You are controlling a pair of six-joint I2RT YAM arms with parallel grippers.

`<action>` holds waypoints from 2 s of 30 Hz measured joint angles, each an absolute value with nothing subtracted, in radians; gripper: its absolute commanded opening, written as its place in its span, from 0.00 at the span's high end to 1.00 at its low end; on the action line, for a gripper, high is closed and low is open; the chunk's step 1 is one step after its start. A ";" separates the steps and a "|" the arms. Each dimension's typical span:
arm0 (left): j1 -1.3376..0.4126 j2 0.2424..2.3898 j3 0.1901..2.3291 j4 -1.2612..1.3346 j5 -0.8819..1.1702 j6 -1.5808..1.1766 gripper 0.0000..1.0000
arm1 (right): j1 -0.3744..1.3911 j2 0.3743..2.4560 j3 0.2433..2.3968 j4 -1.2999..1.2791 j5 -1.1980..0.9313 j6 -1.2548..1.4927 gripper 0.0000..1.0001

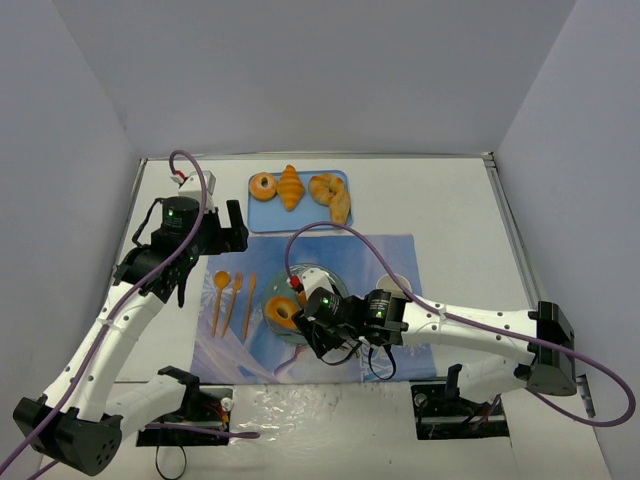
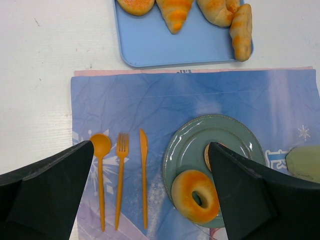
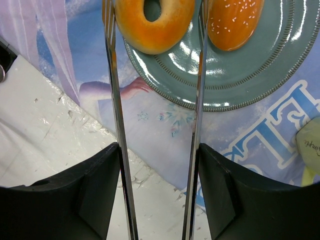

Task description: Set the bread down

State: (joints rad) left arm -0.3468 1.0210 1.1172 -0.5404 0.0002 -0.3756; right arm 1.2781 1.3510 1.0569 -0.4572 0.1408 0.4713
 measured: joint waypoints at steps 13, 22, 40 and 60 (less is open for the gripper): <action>-0.347 1.021 1.117 -0.540 0.000 -0.376 0.03 | 1.277 1.352 1.148 -0.485 0.209 0.459 0.40; -0.348 1.021 1.117 -0.540 0.000 -0.376 0.03 | 1.224 1.389 1.219 -0.465 0.215 0.419 0.40; -0.348 1.021 1.116 -0.541 0.002 -0.376 0.03 | 0.342 1.677 1.414 -0.301 0.017 0.289 0.43; -0.350 1.021 1.116 -0.541 0.026 -0.376 0.03 | -0.073 2.034 1.549 -0.236 0.019 0.336 0.35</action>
